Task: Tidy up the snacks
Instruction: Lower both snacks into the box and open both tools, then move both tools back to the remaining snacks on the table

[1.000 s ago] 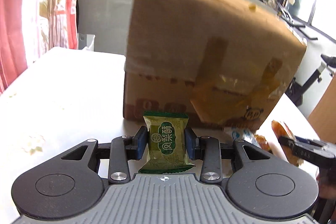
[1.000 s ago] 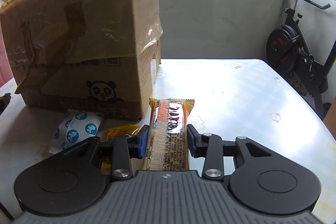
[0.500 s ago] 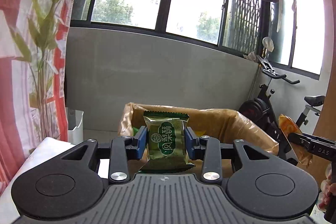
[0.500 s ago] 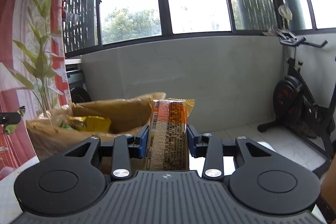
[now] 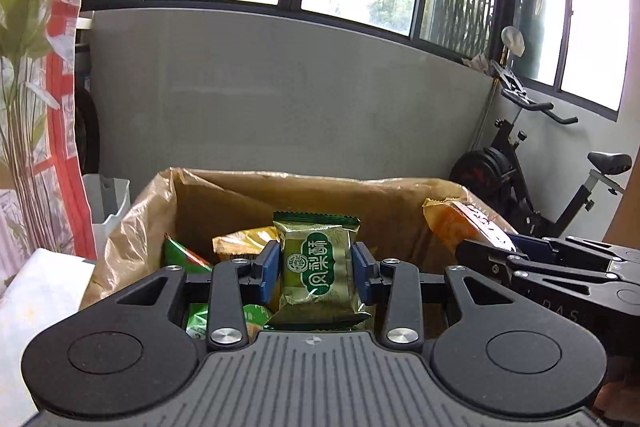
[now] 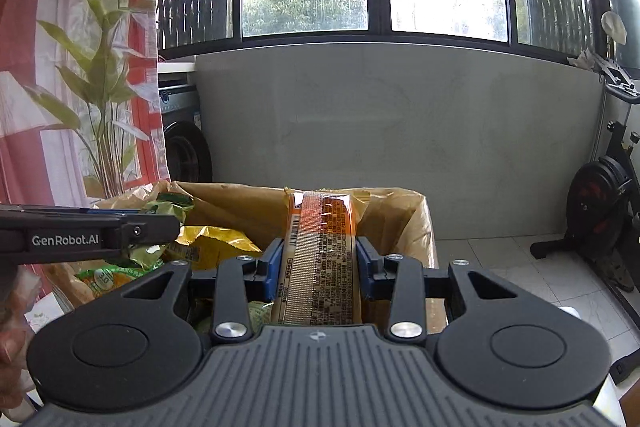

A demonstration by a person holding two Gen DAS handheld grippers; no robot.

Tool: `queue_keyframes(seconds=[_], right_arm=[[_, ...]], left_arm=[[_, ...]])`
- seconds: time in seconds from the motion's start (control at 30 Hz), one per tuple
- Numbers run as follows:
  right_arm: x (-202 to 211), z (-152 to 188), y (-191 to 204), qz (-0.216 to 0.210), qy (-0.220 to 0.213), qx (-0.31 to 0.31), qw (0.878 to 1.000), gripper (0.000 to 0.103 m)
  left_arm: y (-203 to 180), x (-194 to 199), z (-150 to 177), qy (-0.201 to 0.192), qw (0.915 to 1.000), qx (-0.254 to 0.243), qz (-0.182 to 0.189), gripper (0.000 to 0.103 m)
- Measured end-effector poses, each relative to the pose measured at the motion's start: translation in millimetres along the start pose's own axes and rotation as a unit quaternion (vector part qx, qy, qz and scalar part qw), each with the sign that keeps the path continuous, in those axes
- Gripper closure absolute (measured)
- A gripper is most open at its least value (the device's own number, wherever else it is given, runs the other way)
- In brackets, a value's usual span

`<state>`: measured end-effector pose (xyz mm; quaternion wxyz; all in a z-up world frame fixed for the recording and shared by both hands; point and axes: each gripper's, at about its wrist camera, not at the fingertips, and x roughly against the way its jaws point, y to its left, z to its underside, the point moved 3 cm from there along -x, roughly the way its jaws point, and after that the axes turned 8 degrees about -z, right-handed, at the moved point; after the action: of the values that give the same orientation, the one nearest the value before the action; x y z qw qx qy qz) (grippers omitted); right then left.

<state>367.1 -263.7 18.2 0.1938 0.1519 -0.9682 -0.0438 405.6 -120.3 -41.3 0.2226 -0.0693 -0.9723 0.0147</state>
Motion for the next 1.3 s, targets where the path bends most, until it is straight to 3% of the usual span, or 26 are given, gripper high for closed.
queue_keyframes(seconds=[0.03,0.13,0.17,0.4,0.63,0.8,0.93,1.07,1.17,1.2,1.23,1.3], right_arm=[[0,1,-1,-0.001,0.002,-0.004,1.0,0.063],[9,3,-4,-0.004,-0.008,-0.01,1.0,0.06],[11,2,-5,-0.005,-0.009,-0.01,1.0,0.059],[51,13,-9,-0.031,-0.045,-0.008,0.998,0.058],[93,39,-7,-0.028,-0.076,0.006,0.997,0.058],[115,65,-5,-0.022,-0.089,0.002,0.996,0.058],[123,87,-10,-0.005,-0.087,-0.013,0.996,0.058],[116,115,-18,0.013,-0.048,-0.021,0.999,0.056],[117,127,-19,0.006,-0.037,-0.031,0.999,0.033],[118,131,-19,0.002,-0.037,-0.032,0.999,0.018],[119,133,-18,0.004,-0.038,-0.03,0.999,0.01],[120,140,-17,0.011,-0.035,-0.023,0.999,0.008]], left_arm=[[0,-2,2,0.004,1.0,0.0,0.002,0.059],[6,-2,3,0.003,0.9999,0.01,0.005,0.036],[12,1,3,-0.003,0.9999,0.017,0.001,0.035],[26,38,11,-0.019,0.9997,0.014,-0.012,0.036],[27,89,39,-0.048,0.9984,0.026,-0.019,0.04],[24,109,60,-0.047,0.9979,0.044,-0.014,0.04],[13,111,81,-0.036,0.9989,0.022,-0.019,0.04],[3,98,100,0.002,0.9999,0.006,-0.014,0.04],[2,92,110,0.018,0.9998,0.002,-0.011,0.04],[2,89,112,0.023,0.9997,0.001,-0.011,0.04],[2,87,113,0.029,0.9995,0.001,-0.012,0.04],[2,83,117,0.039,0.9992,0.002,-0.012,0.04]])
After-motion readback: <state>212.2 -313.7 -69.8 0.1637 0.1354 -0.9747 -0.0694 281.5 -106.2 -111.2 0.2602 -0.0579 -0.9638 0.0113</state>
